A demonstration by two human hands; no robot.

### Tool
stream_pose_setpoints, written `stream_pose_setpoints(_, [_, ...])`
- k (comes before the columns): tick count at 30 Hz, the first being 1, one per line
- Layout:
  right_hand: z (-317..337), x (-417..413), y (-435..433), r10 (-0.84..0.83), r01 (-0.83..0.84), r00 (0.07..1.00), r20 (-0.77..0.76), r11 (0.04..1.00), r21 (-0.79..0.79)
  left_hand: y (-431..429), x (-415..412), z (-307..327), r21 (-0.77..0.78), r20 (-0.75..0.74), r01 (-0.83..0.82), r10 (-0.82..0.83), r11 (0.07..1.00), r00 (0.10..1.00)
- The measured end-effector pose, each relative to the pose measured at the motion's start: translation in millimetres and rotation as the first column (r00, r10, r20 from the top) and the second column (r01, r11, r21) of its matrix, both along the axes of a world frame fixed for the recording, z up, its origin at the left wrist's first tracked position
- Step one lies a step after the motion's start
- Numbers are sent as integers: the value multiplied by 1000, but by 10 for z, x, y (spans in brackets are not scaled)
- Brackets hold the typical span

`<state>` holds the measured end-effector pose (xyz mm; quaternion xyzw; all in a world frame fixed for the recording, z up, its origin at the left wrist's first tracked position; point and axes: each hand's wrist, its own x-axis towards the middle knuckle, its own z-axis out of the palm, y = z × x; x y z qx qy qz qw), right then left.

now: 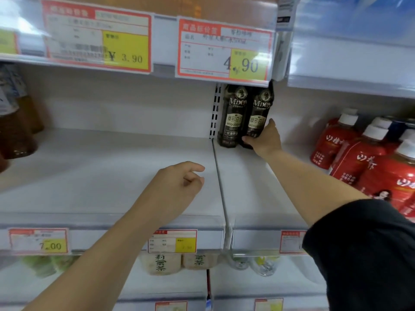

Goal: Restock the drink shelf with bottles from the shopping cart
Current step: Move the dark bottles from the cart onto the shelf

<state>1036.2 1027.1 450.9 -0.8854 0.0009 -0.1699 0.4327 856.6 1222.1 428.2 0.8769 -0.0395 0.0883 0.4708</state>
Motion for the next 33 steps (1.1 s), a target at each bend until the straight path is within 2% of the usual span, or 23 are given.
stream_pose_setpoints(3, [126,-348,-10,23,-24,998,-51,1000,-19,-9,-36,12,12,57,-24,23,1000,998])
stream_pose_setpoints(7, [223,-1194,83,183,-179,980,80,982,-57,-32,-257,77,4,301,-101,96,995,949])
stream_pose_setpoints(10, [112,-1905,320,361,-361,912,193,932,-37,81,-624,40,14,502,-98,77,995,861])
stream_pose_setpoints(14, [-212,-2739,943,578,-577,787,215,813,-76,595,-1242,-344,74,567,-140,73,987,820])
stream_pose_setpoints(16, [-526,-2987,1328,673,-663,726,138,739,-115,976,-1571,-665,59,502,-201,144,978,853])
stream_pose_setpoints(19, [-1165,-3251,1963,772,-773,630,-84,612,-169,1584,-2075,-1228,34,275,-319,298,947,914])
stream_pose_setpoints(22, [-1862,-3498,2586,798,-839,544,-258,511,-189,2181,-2624,-1855,44,49,-463,461,885,886])
stream_pose_setpoints(25, [-2513,-3758,3147,772,-896,440,-459,409,-171,2686,-3212,-2398,33,-171,-614,610,789,774])
stream_pose_setpoints(27, [-2912,-3907,3480,731,-923,375,-569,350,-160,2959,-3550,-2719,46,-330,-710,681,703,653])
stream_pose_setpoints(30, [-3512,-4063,3889,663,-939,341,-666,269,-212,3318,-3929,-3214,88,-487,-787,716,610,500])
stream_pose_setpoints(33, [-4049,-4148,4171,550,-936,350,-758,238,-259,3564,-4183,-3632,127,-573,-808,708,575,413])
